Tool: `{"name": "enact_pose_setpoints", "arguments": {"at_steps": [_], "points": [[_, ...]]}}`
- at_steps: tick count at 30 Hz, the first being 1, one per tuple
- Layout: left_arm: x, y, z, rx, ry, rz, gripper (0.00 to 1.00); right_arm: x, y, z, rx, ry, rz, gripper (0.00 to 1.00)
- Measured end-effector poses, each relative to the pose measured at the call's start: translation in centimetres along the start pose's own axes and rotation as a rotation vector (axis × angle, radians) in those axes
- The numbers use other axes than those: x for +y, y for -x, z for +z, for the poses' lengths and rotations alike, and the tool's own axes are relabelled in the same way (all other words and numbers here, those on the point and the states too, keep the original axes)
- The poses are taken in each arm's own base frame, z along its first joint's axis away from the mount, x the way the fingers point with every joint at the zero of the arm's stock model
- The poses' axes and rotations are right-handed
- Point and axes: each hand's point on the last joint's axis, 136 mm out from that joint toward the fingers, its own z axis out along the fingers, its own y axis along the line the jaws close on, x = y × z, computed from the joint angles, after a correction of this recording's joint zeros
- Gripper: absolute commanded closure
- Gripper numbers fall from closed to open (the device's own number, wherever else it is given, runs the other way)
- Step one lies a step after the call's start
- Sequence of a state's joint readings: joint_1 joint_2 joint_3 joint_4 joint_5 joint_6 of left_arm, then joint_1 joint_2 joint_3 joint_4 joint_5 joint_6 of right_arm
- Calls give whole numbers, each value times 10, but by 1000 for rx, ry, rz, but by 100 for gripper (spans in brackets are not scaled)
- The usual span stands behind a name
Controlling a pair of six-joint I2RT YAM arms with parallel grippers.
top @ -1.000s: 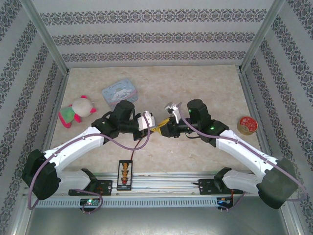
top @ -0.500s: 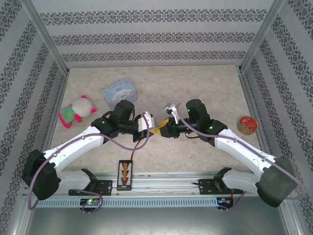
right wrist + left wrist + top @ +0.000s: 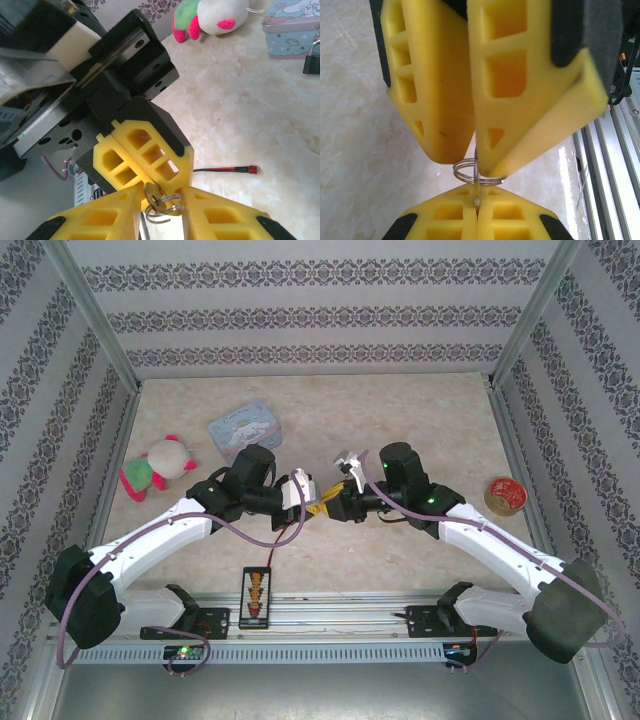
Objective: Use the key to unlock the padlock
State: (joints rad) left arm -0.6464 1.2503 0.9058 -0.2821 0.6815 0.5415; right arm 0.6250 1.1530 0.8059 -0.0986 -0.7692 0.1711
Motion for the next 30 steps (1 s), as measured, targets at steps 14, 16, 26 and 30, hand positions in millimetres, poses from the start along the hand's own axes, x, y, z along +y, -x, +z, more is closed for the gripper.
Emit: {"name": "enact_pose_setpoints", "arguments": {"at_steps": [14, 16, 26, 30], "points": [[-2, 1, 0, -6, -10, -7, 100, 3, 3, 0, -4, 4, -23, 74], [-3, 2, 0, -10, -15, -7, 100, 2, 3, 0, -3, 2, -22, 74], [-3, 2, 0, -9, -15, -11, 100, -3, -2, 6, 19, 5, -7, 79], [-2, 2, -1, -8, -9, -10, 100, -2, -1, 6, 19, 9, -9, 85]]}}
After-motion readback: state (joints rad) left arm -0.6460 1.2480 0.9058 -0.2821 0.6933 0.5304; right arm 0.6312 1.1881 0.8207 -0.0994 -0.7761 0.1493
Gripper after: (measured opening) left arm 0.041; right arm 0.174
